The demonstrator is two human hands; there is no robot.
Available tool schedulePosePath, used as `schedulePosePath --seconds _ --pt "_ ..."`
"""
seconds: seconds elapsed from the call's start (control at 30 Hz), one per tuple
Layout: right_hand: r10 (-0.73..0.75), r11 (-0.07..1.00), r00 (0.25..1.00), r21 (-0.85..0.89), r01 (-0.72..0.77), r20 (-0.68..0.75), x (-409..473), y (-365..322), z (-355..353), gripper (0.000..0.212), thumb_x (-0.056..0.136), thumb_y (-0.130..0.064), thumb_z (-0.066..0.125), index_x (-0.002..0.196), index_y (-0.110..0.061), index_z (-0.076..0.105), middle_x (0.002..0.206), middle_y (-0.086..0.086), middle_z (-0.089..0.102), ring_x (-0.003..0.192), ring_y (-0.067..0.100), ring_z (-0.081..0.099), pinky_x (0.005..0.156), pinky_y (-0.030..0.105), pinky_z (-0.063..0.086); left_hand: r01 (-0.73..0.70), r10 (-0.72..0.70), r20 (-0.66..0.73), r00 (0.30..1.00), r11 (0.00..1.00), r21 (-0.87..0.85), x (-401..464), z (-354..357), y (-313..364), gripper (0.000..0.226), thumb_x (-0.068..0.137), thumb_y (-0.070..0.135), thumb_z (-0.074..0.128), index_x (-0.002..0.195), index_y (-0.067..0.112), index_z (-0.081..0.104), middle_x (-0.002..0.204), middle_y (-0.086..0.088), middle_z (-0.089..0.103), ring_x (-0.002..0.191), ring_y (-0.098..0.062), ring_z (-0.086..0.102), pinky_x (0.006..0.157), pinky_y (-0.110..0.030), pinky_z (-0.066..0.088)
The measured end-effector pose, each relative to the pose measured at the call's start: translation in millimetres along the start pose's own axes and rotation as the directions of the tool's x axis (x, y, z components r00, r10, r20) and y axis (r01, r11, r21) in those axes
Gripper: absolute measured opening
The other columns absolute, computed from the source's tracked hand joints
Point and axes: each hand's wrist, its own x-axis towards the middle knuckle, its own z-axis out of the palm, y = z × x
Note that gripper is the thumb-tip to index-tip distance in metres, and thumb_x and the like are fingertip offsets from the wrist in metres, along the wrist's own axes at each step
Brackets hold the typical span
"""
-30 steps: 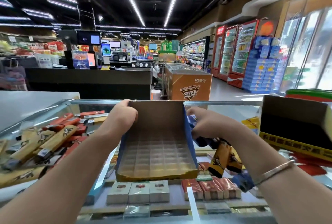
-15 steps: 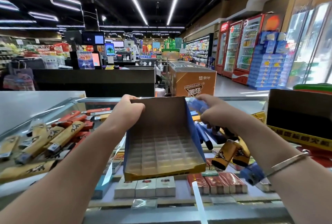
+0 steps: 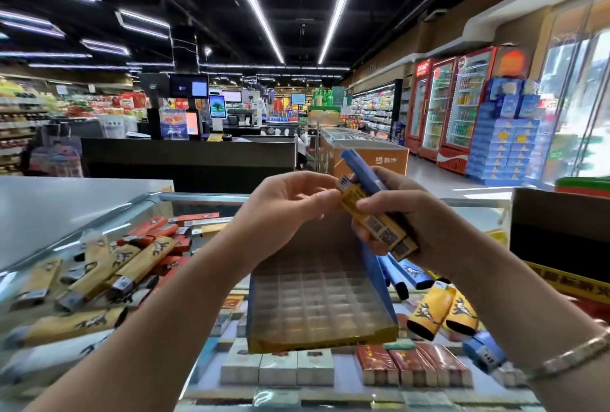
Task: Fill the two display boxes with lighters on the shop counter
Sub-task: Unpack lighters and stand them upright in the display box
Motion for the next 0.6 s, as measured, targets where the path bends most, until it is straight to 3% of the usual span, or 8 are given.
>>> schedulePosePath --seconds 0.13,0.27,0.37,0.47,0.6 --pt "0.012 0.998 0.999 -0.055 -0.01 0.038 0.9 6.6 2.0 0.039 0.076 -0.017 0.065 0.109 -0.013 0.046 0.067 0.006 0.06 0.053 0.019 0.06 0.04 0.024 0.047 0.105 -0.104 0.037 0.994 0.994 -0.021 0.3 2.7 -3.1 0.035 0.064 0.04 0.066 0.092 0.02 0.067 0.073 0.003 0.064 0.059 -0.004 0.054 0.058 -0.018 0.05" --pt "-0.021 0.999 1.0 -0.026 0.021 0.017 4.0 12.3 7.9 0.033 0.077 -0.028 0.066 0.1 -0.016 0.047 0.066 0.004 0.063 0.052 0.019 0.061 0.04 0.024 0.047 0.138 -0.136 0.024 0.99 0.984 -0.111 0.0 -1.8 0.6 0.021 0.067 0.037 0.066 0.079 0.021 0.07 0.068 0.005 0.062 0.062 -0.003 0.054 0.056 -0.017 0.05" --pt "-0.047 0.998 0.997 0.036 0.05 -0.068 6.6 13.4 7.8 0.036 0.074 -0.03 0.068 0.097 -0.015 0.046 0.066 0.006 0.063 0.05 0.017 0.059 0.039 0.024 0.045 0.099 -0.114 -0.069 0.991 0.975 -0.2 5.6 -12.9 8.1 0.017 0.069 0.03 0.063 0.079 0.017 0.067 0.066 0.004 0.065 0.063 -0.005 0.059 0.056 -0.018 0.051" --pt "-0.053 0.998 0.988 0.009 0.055 -0.142 9.5 15.0 4.8 0.024 0.083 -0.017 0.062 0.098 -0.015 0.044 0.073 0.011 0.062 0.046 0.017 0.056 0.037 0.022 0.043 -0.009 0.001 -0.206 0.979 0.999 -0.039 8.6 -30.9 10.6 0.009 0.077 0.021 0.062 0.085 0.017 0.065 0.064 0.006 0.066 0.062 -0.005 0.062 0.058 -0.015 0.052" --pt "-0.089 0.979 0.983 -0.198 0.056 -0.161 11.1 18.9 7.9 0.017 0.089 -0.011 0.057 0.099 -0.015 0.043 0.076 0.018 0.059 0.046 0.022 0.051 0.037 0.023 0.042 -0.102 0.156 -0.221 0.963 0.966 0.237 -3.3 -44.4 -4.4 0.017 0.086 0.011 0.06 0.09 0.027 0.063 0.066 0.002 0.059 0.056 -0.002 0.058 0.055 -0.014 0.05"
